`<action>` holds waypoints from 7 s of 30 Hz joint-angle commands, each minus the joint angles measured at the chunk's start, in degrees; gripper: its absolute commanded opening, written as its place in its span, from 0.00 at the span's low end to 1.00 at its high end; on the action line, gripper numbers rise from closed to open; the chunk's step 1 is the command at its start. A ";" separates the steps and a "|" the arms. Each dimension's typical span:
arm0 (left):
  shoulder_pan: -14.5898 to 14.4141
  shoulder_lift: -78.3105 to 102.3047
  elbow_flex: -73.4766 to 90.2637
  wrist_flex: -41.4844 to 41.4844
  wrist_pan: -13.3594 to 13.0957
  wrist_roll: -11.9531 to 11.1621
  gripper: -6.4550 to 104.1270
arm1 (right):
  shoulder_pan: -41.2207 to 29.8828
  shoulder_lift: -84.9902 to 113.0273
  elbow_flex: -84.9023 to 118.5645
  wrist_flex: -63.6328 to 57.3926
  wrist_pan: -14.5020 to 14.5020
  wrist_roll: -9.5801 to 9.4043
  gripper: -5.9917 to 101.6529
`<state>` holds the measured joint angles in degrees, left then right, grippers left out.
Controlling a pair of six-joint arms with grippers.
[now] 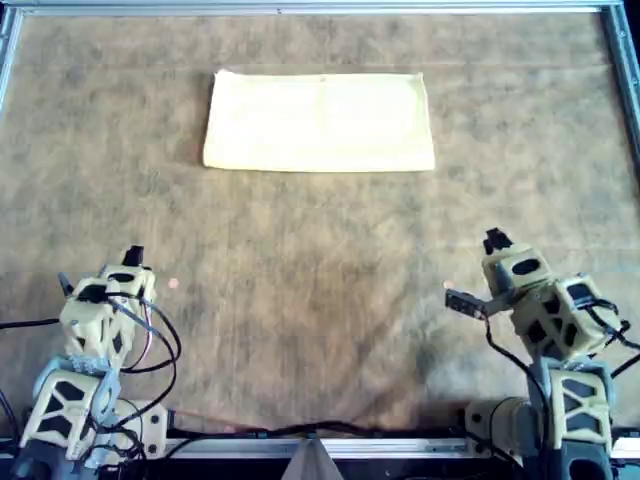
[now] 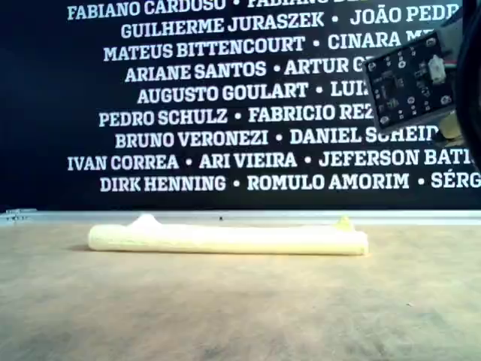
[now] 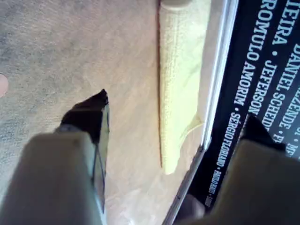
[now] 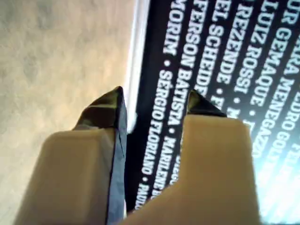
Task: Fold a cloth
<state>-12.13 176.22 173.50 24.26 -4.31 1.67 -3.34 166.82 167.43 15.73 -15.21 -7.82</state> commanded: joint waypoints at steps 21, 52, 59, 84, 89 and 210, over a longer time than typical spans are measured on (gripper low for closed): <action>0.26 -92.02 -74.71 -1.76 0.44 0.62 0.96 | 10.90 -93.52 -70.84 0.35 0.70 0.88 0.64; -5.71 -122.61 -110.48 -2.55 0.35 0.53 0.96 | 11.07 -115.58 -97.56 0.26 0.70 0.88 0.76; -5.62 -130.25 -116.89 -2.64 -0.44 0.62 0.96 | 11.87 -117.51 -100.81 0.26 0.70 0.79 0.76; -5.89 -133.42 -119.09 -1.67 0.26 0.44 0.41 | 12.39 -117.77 -103.71 -0.97 -0.18 0.88 0.08; -5.36 -132.36 -119.97 -1.76 0.26 -0.26 0.00 | 12.30 -117.86 -104.15 -0.88 -0.18 0.88 0.06; -11.69 -13.80 -11.34 -1.49 -0.88 0.53 0.66 | 11.16 -3.87 4.92 0.26 0.70 0.09 0.55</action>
<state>-24.70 150.38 159.87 22.85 -4.83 1.93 8.09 158.55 170.86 15.82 -14.77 -7.47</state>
